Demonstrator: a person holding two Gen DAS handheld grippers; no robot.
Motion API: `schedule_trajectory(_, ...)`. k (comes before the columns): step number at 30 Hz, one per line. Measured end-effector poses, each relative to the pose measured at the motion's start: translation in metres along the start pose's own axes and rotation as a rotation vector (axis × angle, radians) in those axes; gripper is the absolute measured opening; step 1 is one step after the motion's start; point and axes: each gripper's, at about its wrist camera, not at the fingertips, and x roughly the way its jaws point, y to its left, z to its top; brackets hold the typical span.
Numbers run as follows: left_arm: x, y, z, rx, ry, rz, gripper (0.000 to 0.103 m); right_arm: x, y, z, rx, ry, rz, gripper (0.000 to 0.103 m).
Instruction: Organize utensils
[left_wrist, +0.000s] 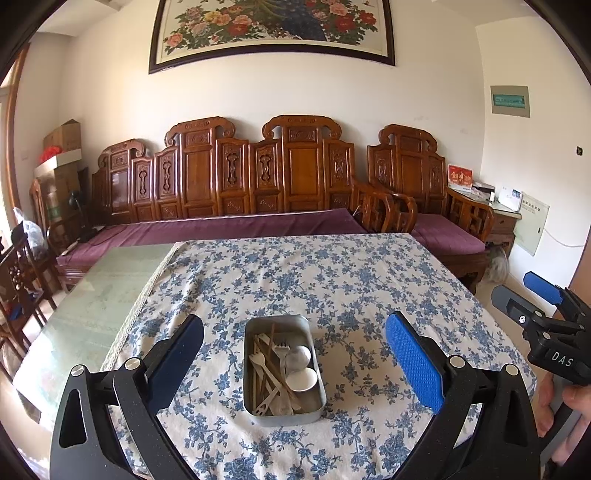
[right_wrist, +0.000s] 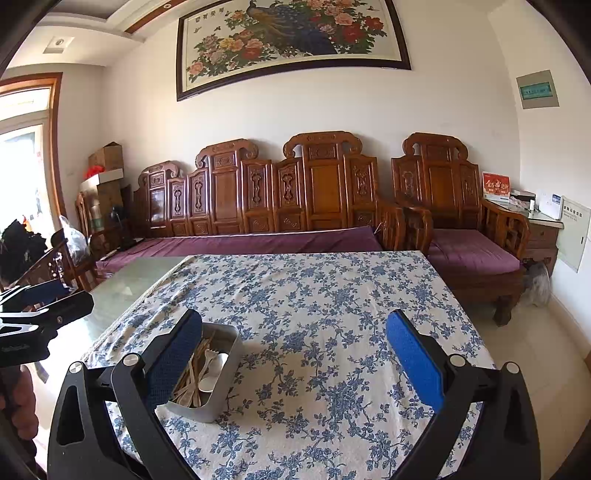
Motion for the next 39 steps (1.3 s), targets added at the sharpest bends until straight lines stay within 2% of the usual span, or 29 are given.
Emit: schedule_trajectory(39, -0.0057, -0.0017, 0.0002, -0.012, -0.010, -0.007, 0.095, -0.0008, 0.0029, 0.0000, -0.024, -0.006, -0.007, 0.100)
